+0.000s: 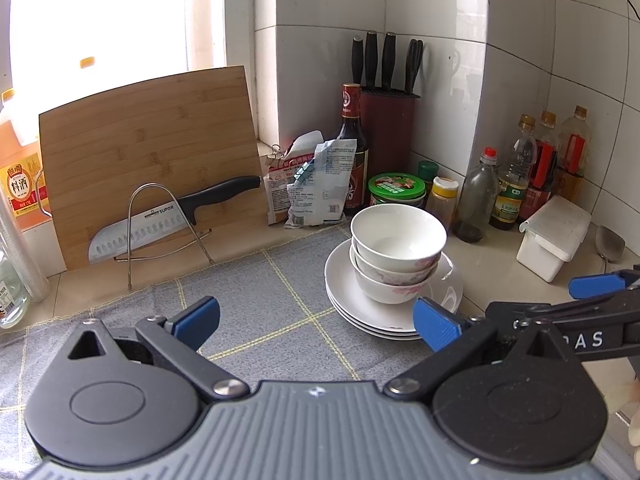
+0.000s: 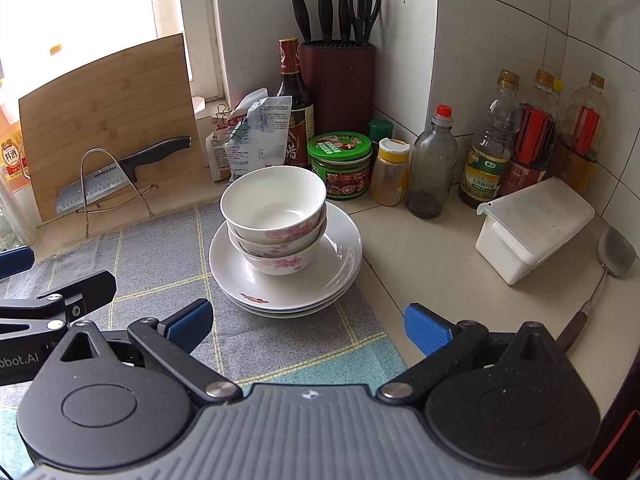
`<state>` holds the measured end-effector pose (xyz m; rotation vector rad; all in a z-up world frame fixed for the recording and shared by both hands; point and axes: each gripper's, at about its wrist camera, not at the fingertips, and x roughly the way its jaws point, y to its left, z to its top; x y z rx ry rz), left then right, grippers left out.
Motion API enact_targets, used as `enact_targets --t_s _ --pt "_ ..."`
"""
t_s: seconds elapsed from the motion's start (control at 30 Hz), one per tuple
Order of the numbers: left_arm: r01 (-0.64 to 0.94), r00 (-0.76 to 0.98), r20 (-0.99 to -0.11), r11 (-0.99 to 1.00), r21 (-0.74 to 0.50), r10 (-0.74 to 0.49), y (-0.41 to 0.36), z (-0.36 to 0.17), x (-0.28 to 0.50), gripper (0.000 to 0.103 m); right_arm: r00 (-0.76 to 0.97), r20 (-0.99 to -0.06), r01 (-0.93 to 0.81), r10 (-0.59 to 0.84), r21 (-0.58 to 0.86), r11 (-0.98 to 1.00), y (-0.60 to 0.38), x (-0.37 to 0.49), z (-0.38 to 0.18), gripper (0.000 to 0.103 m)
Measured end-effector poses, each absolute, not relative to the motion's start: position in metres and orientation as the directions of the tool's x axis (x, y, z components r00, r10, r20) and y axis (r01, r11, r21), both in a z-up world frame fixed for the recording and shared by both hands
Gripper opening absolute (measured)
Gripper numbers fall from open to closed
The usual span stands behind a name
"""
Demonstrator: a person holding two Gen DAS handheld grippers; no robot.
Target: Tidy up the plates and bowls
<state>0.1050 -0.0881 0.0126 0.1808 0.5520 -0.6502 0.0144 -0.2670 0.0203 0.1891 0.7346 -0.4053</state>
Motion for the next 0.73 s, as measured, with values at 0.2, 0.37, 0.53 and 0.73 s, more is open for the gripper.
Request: enact_targets --t_s 0.2,0.37,0.53,0.73 --pt "0.616 0.662 -0.538 0.788 -0.007 -0.522 -0.0888 0.0125 0.1049 0.102 0.669 -0.683 0.423 -0.293 0.026 0.906 -0.2669 0.0144 0.0203 0.103" --pt "0.614 0.664 -0.538 0.789 -0.005 -0.519 -0.0885 0.0131 0.1054 0.102 0.669 -0.684 0.421 -0.289 0.028 0.907 -0.2671 0.0142 0.0206 0.103" --pt "0.614 0.664 -0.539 0.789 -0.003 -0.519 -0.0881 0.0134 0.1055 0.102 0.671 -0.683 0.419 -0.288 0.029 0.907 -0.2662 0.0148 0.0206 0.103" --pt "0.619 0.657 -0.543 0.785 -0.008 -0.523 -0.0861 0.014 0.1062 0.102 0.67 -0.684 0.42 -0.289 0.028 0.907 -0.2661 0.0151 0.0206 0.103"
